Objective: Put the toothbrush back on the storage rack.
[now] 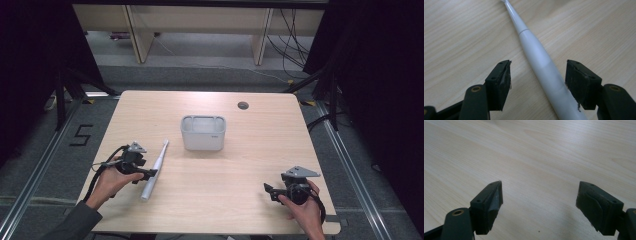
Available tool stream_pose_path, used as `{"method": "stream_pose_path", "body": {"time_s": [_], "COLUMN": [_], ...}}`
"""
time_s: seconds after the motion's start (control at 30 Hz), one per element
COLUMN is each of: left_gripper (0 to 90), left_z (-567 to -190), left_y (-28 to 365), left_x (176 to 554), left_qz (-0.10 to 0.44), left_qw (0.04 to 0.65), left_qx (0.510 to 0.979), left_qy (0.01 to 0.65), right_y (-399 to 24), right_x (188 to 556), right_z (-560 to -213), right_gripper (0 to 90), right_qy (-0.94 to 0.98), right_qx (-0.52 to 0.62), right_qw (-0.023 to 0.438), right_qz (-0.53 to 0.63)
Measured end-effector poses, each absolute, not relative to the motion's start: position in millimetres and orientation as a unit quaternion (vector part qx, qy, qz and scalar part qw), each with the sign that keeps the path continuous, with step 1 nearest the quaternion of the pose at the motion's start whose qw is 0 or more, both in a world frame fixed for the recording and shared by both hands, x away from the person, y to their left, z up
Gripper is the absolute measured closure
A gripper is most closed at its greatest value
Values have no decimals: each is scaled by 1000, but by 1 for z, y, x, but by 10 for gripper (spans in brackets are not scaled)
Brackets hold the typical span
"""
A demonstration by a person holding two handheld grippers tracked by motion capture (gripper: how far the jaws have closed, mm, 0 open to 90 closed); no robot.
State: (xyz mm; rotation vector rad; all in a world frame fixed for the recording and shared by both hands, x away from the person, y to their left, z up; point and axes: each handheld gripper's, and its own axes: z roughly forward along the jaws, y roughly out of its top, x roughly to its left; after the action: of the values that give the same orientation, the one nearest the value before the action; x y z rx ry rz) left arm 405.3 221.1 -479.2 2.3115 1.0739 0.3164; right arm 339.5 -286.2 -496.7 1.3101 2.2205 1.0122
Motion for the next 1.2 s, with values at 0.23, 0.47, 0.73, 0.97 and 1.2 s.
{"method": "stream_pose_path", "body": {"time_s": [0.23, 0.47, 0.73, 0.97, 1.2], "left_gripper": [422, 479, 577, 638, 652], "left_z": [-484, -490, -489, -492, -492], "left_y": [217, 211, 212, 211, 210], "left_x": [408, 409, 409, 409, 411], "left_qz": [109, 105, 101, 107, 94], "left_qw": [281, 271, 247, 246, 224], "left_qx": [863, 874, 888, 888, 901], "left_qy": [404, 388, 374, 374, 361], "right_y": [-286, -286, -283, -287, -287], "right_x": [339, 339, 338, 340, 340], "right_z": [-496, -496, -496, -496, -496], "right_gripper": [220, 221, 222, 223, 224], "right_qy": [788, 787, 782, 787, 787], "right_qx": [464, 469, 481, 462, 461], "right_qw": [186, 180, 165, 190, 190], "right_qz": [360, 358, 360, 362, 362]}}
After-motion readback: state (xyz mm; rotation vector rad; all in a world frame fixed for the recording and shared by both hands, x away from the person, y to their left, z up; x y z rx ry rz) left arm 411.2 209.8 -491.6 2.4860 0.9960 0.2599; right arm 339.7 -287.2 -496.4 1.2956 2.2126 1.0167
